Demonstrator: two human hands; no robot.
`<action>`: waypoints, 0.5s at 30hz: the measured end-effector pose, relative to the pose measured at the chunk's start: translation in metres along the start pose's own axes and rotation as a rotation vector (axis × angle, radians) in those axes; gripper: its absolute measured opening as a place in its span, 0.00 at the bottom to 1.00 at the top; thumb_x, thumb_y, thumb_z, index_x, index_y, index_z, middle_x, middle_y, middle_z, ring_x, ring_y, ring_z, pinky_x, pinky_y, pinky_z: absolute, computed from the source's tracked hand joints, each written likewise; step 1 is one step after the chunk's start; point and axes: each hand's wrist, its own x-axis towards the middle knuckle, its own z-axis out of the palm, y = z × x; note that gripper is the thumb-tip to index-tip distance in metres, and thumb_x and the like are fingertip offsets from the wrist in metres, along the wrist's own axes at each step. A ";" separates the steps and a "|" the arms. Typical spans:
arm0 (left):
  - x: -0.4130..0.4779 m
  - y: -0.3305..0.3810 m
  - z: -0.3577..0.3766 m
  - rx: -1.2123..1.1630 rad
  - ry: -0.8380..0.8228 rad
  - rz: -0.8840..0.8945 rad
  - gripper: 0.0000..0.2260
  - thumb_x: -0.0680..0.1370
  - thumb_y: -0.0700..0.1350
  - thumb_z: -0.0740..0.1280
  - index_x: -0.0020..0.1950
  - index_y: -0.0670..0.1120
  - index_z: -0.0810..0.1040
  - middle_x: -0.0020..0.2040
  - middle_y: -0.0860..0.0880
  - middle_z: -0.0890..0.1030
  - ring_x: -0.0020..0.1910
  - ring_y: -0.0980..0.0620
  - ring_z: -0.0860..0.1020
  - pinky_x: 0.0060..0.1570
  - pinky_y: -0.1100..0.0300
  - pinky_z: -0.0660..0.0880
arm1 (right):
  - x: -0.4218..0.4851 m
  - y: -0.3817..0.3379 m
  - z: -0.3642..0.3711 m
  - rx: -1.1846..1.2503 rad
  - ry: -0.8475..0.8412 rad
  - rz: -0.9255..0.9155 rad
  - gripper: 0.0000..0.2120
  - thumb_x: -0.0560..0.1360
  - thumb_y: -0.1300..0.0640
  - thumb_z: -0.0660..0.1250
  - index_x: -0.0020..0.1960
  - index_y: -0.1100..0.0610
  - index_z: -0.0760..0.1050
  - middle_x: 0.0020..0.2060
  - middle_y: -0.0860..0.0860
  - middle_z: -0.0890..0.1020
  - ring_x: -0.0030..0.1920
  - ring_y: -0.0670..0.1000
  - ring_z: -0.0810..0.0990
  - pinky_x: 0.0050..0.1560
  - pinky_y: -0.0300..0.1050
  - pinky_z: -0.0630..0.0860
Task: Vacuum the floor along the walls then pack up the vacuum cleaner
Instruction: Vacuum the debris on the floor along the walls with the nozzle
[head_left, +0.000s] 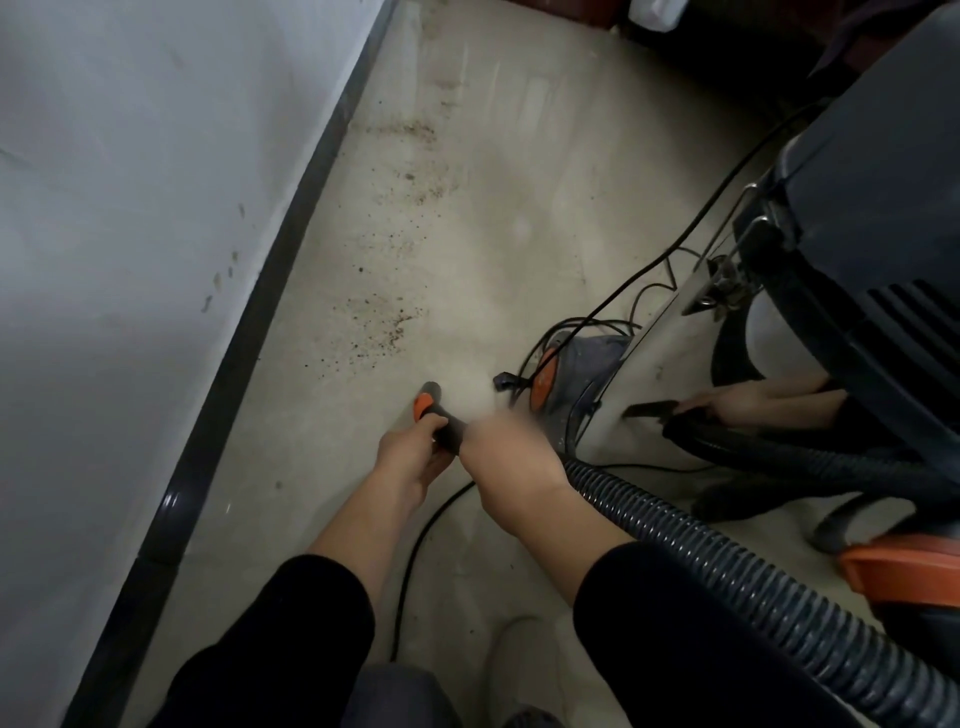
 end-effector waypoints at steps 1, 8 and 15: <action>0.000 0.000 -0.001 -0.001 0.000 0.001 0.17 0.78 0.36 0.65 0.66 0.32 0.72 0.56 0.31 0.79 0.39 0.45 0.80 0.29 0.61 0.80 | 0.000 -0.001 0.000 -0.002 0.001 0.000 0.15 0.77 0.68 0.60 0.63 0.65 0.70 0.56 0.60 0.76 0.57 0.59 0.73 0.52 0.49 0.72; 0.003 0.011 -0.012 -0.021 0.047 0.040 0.17 0.78 0.37 0.65 0.65 0.33 0.73 0.55 0.33 0.80 0.40 0.47 0.80 0.32 0.62 0.80 | 0.013 -0.007 -0.005 0.038 0.028 -0.018 0.15 0.77 0.66 0.62 0.64 0.64 0.69 0.57 0.58 0.76 0.59 0.58 0.72 0.49 0.47 0.70; 0.007 0.032 -0.032 -0.024 0.130 0.080 0.18 0.78 0.36 0.66 0.67 0.33 0.71 0.56 0.33 0.79 0.47 0.42 0.81 0.39 0.57 0.78 | 0.035 -0.020 -0.014 0.103 0.047 -0.053 0.16 0.77 0.67 0.62 0.64 0.63 0.69 0.58 0.58 0.76 0.61 0.58 0.71 0.53 0.47 0.71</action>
